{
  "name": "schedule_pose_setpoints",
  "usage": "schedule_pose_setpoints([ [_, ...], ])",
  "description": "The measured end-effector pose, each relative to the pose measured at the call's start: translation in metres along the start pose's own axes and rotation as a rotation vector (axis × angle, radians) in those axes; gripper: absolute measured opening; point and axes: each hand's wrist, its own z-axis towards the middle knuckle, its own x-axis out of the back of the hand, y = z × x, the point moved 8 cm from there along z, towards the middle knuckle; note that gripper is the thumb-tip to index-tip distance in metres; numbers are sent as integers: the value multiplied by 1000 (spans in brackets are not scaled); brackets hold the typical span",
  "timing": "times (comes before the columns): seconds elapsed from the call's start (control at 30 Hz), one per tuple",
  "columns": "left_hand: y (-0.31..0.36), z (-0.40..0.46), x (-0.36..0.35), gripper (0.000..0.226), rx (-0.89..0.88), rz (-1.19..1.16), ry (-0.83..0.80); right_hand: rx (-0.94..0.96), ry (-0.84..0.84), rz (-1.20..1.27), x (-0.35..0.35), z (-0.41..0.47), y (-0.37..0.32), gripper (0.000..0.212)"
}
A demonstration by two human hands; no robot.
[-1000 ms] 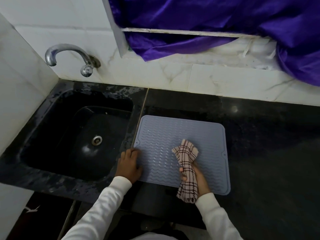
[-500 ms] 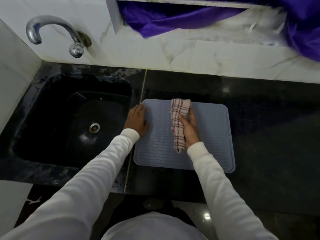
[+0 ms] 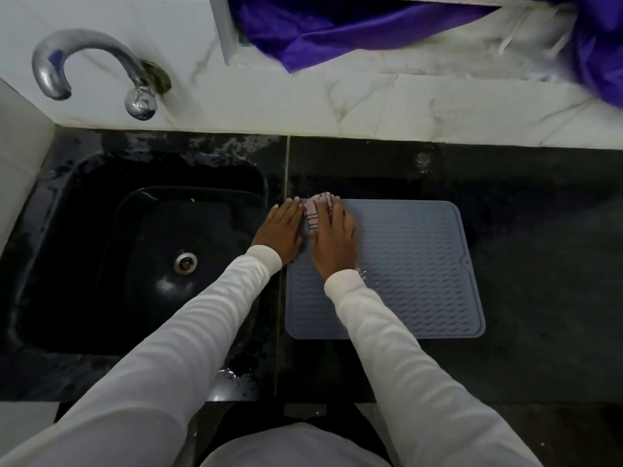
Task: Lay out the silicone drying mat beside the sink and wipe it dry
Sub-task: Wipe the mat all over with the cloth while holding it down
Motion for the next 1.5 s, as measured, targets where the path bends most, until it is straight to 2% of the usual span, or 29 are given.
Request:
schedule_pose_setpoints([
  [0.1,-2,-5,-7,64,36,19,36,122,-18,-13,-11,12,-8,62],
  [0.33,-6,-14,-20,63,120,78,127,193,-66,-15,-37,17,-12,56],
  [0.53,-3,-12,-25,63,93,72,132,180,-107,10,-47,22,-26,55],
  [0.8,-6,-12,-25,65,100,73,116,185,-4,-14,-36,21,-28,54],
  [1.03,-4,-12,-20,63,121,95,116,161,-74,-137,-40,19,-18,60],
  [1.3,-2,-10,-19,63,185,128,79,173,-136,-150,-37,19,-15,63],
  [1.5,10,-1,-22,61,355,25,73,207,-121,-209,-23,26,-4,64],
])
